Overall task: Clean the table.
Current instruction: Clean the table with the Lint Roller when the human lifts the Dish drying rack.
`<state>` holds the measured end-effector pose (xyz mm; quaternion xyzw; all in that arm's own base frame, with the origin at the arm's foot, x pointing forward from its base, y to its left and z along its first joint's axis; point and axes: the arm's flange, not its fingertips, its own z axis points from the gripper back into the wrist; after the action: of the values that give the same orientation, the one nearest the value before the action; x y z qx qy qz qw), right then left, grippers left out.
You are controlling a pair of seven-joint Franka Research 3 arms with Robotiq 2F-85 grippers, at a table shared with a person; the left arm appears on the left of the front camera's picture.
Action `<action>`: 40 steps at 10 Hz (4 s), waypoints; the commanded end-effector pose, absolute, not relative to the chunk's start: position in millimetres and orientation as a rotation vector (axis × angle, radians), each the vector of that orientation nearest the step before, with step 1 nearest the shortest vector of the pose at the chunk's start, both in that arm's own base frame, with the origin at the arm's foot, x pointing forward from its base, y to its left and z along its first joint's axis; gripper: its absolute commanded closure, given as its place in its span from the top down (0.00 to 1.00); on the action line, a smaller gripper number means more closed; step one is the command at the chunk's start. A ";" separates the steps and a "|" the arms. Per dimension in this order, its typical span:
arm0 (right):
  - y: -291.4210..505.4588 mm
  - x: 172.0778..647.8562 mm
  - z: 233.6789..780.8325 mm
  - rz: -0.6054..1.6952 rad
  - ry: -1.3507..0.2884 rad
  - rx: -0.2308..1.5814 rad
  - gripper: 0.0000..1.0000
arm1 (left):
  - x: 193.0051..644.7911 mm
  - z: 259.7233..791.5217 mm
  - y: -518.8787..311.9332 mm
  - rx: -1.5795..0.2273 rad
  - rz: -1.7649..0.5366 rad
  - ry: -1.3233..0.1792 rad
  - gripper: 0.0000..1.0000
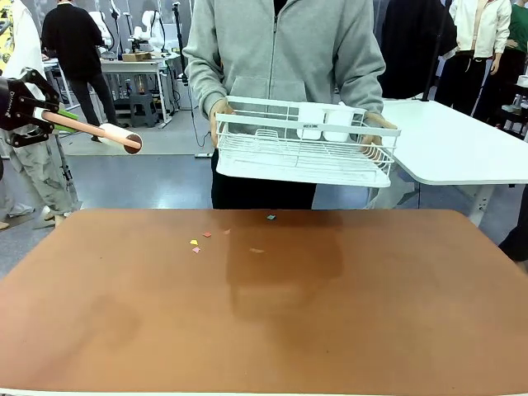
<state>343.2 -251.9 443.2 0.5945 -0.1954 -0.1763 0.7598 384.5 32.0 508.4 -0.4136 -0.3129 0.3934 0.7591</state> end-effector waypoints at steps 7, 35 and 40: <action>-249.0 340.5 445.4 -0.375 -0.436 1.304 1.00 | 435.2 524.4 80.7 -0.593 0.420 -0.493 0.22; -249.0 340.5 445.4 -0.375 -0.436 1.304 1.00 | 621.1 351.7 35.6 -0.758 0.042 -0.282 0.22; -249.0 340.5 445.4 -0.375 -0.436 1.304 1.00 | 622.9 335.6 32.1 -0.739 0.072 -0.213 0.22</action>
<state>343.5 -251.3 443.3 0.5941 -0.1949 -0.1760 0.7603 622.5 32.0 333.1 -0.3599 -0.1015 0.0356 0.9268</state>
